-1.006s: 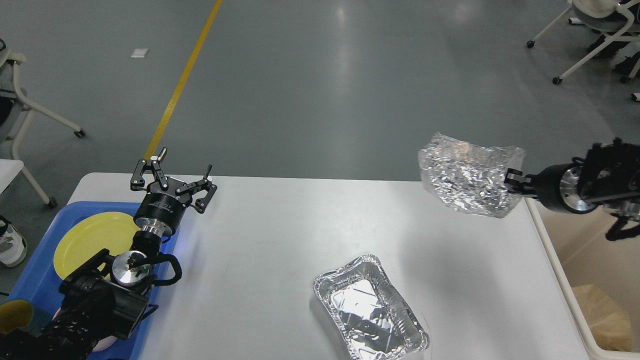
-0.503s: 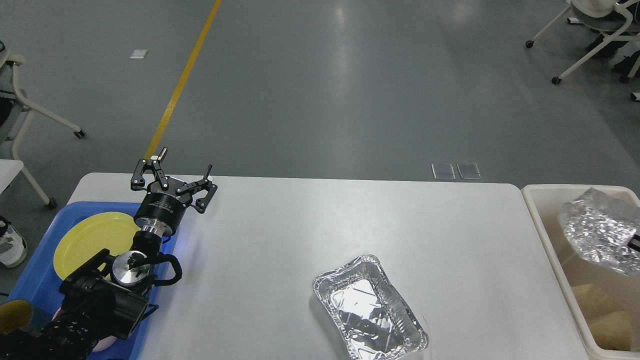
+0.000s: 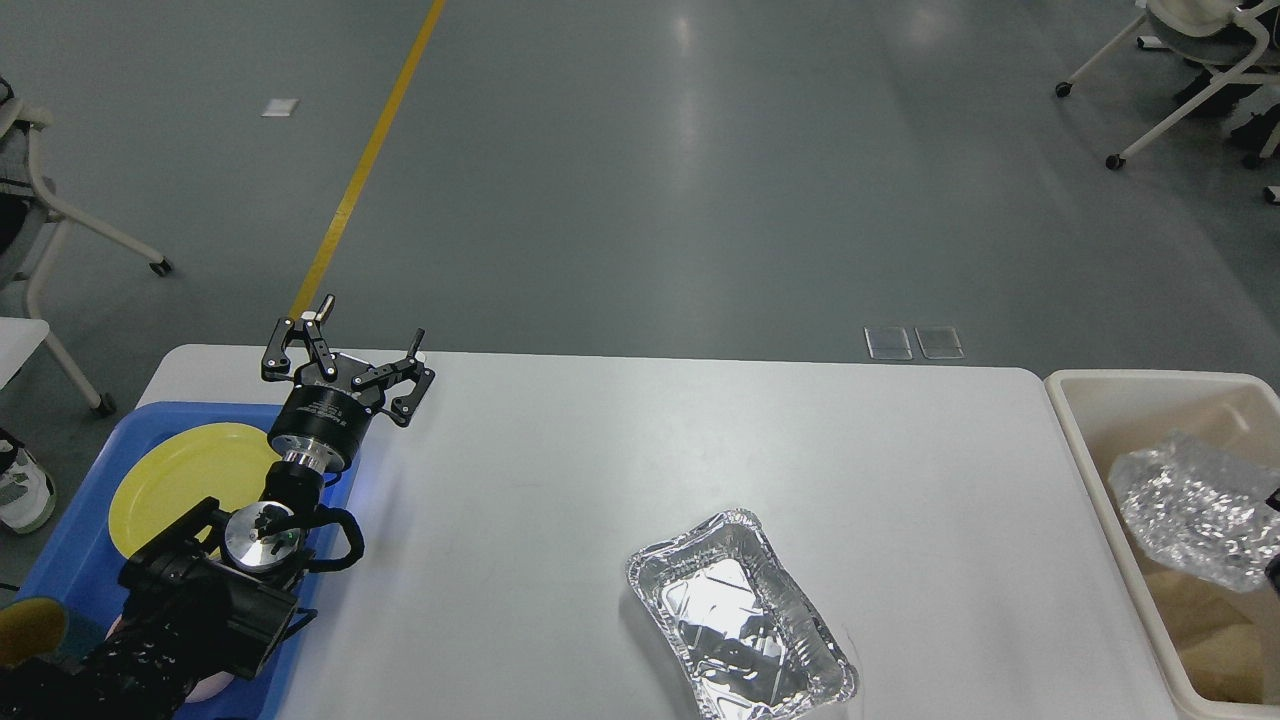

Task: Tidy desktop
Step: 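Lower the right gripper to the near edge of the foil tray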

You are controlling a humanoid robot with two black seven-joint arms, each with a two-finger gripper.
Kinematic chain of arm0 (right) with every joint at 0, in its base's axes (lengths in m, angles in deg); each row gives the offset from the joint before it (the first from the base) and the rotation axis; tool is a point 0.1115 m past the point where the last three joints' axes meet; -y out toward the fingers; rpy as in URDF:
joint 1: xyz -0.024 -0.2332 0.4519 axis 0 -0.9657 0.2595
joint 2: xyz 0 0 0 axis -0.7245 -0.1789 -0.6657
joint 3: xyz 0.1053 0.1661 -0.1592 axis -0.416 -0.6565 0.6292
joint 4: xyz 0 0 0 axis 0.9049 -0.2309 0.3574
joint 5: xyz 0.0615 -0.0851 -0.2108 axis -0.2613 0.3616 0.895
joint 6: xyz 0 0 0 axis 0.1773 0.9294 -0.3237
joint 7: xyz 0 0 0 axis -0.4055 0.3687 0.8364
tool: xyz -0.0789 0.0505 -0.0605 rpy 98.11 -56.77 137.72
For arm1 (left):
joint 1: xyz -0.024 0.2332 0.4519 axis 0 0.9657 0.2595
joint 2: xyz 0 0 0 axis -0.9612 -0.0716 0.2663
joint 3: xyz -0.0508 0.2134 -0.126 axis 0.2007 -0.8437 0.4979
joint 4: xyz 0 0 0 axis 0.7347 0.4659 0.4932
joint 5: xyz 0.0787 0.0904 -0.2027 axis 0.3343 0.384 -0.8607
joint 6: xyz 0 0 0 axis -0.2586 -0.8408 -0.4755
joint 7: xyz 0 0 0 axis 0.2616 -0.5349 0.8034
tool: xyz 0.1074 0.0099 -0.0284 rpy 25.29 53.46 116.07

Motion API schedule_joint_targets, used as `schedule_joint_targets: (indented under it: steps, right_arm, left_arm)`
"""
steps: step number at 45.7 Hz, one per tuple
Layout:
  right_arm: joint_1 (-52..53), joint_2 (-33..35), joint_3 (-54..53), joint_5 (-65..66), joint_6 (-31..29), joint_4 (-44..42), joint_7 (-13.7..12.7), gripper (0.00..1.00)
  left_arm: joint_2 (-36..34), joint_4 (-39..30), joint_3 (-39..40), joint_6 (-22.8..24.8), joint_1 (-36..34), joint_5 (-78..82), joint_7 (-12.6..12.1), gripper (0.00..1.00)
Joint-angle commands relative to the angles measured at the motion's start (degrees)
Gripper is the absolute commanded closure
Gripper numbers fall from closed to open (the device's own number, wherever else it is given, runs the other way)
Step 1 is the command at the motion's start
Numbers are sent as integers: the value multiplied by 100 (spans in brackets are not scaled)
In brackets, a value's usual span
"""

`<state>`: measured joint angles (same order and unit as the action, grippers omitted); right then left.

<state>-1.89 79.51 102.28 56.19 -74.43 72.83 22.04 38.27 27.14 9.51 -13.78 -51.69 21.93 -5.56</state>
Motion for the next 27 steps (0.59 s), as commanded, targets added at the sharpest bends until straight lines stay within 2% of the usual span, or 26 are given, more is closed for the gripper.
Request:
schedule_joint_targets:
  steps: [1,4,9,16,22,27]
  right_arm:
    - [577,-133,-78,4,-22,257,25,0]
    - [1226,-98,-105,21,-30,853,42,0]
    - [2851,86,-105,100,-39,2609,139,0]
    - [4777,104,-96,1319,-127,5001,903,0]
    - [5912,131,-105,2726,-127,6846,1351,0]
    - [6650,122,-96,2948,-145,8271,1624,0]
  left_arm:
    - [0,0,0,0,0,0,0,0]
    - [0,0,0,0,0,0,0,0]
    - [0,0,0,0,0,0,0,0]
    - [0,0,0,0,0,0,0,0]
    - [0,0,0,0,0,0,0,0]
    - [0,0,0,0,0,0,0,0]
